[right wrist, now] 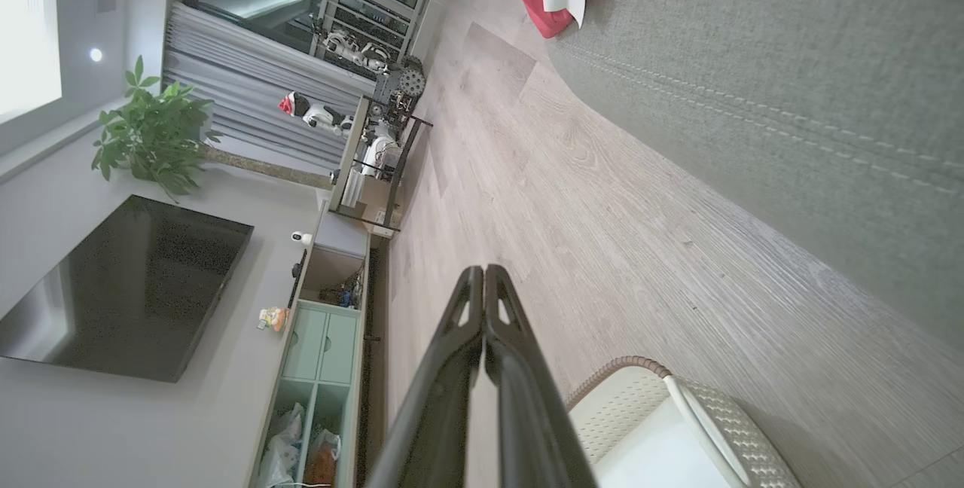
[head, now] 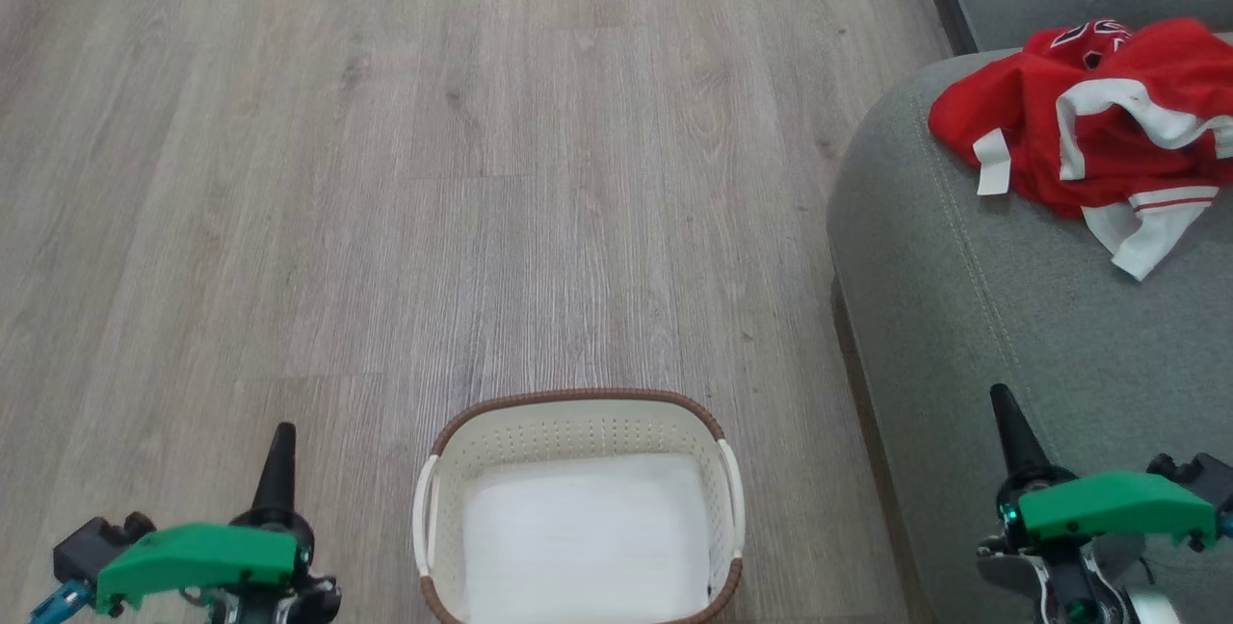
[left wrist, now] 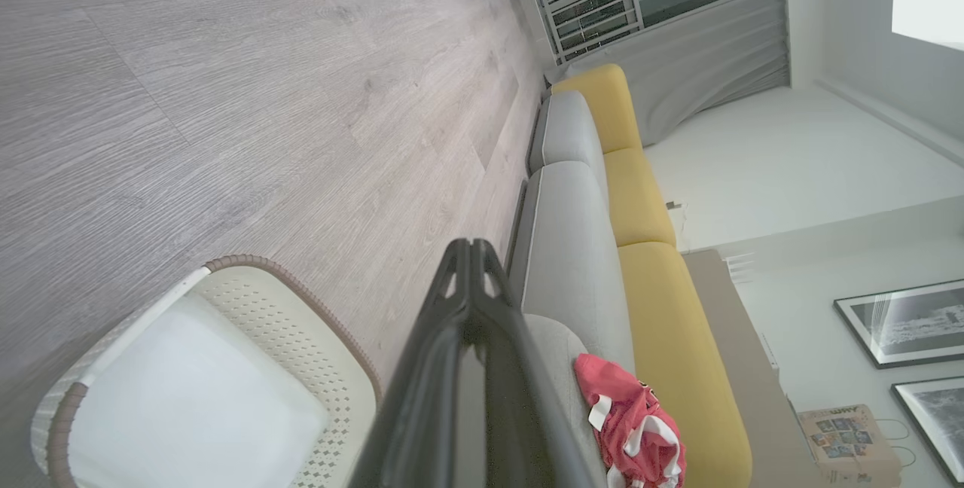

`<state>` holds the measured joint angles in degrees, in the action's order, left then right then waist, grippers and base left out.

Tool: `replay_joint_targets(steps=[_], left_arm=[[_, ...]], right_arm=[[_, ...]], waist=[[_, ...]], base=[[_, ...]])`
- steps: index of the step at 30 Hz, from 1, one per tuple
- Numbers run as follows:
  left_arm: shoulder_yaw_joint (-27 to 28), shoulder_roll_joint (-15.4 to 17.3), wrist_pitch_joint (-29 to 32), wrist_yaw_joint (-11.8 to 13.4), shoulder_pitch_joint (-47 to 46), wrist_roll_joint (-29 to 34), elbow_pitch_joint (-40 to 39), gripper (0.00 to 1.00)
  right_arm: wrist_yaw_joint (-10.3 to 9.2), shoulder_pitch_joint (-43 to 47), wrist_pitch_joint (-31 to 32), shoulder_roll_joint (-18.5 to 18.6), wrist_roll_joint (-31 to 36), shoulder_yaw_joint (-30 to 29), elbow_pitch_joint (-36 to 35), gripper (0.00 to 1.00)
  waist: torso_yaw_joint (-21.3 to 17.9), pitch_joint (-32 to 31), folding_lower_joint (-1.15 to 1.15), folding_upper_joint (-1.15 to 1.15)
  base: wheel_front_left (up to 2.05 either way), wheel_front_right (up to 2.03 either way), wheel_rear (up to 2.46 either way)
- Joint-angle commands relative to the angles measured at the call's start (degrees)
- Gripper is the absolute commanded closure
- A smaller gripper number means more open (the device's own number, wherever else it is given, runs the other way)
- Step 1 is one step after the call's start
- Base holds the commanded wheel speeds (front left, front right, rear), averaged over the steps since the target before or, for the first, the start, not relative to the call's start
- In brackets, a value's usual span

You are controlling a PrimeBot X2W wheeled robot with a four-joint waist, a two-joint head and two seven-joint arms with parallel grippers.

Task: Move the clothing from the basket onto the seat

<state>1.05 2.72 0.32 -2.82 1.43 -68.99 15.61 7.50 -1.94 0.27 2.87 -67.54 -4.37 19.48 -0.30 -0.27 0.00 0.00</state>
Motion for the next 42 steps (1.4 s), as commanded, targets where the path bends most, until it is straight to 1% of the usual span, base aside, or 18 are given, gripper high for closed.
replay_joint_targets(steps=[1,6,7,35,42], left_arm=[[2.1,0.2,0.4,-0.7,-3.3,-1.5,-1.6,1.0],[2.6,0.2,1.2,-1.3,-3.9,-4.6,-1.6,1.0],[2.9,0.2,1.7,-1.6,-4.3,-6.4,-1.6,1.0],[5.5,0.2,6.2,-4.7,-7.6,-23.1,-1.5,1.0],[5.5,0.2,6.2,-4.7,-7.6,-23.2,-1.5,1.0]], right_arm=[[0.0,-3.4,0.4,0.1,-1.7,0.5,-2.4,1.0],[0.0,-3.6,1.2,0.1,-4.9,0.1,-2.9,1.0],[-0.01,-3.6,1.7,0.1,-6.9,-0.1,-3.1,1.0],[-0.01,-4.2,6.2,0.0,-24.6,-2.2,-5.5,1.0],[-0.01,-4.2,6.2,0.0,-24.6,-2.2,-5.5,1.0]], waist=[[0.0,0.0,0.0,0.0],[0.1,0.1,0.0,0.0],[0.1,0.1,0.0,0.0],[0.3,0.5,0.0,0.0],[0.3,0.5,0.0,0.0]], base=[[0.0,0.0,0.0],[0.0,0.0,0.0],[0.0,0.0,0.0],[0.0,0.0,0.0],[0.0,0.0,0.0]])
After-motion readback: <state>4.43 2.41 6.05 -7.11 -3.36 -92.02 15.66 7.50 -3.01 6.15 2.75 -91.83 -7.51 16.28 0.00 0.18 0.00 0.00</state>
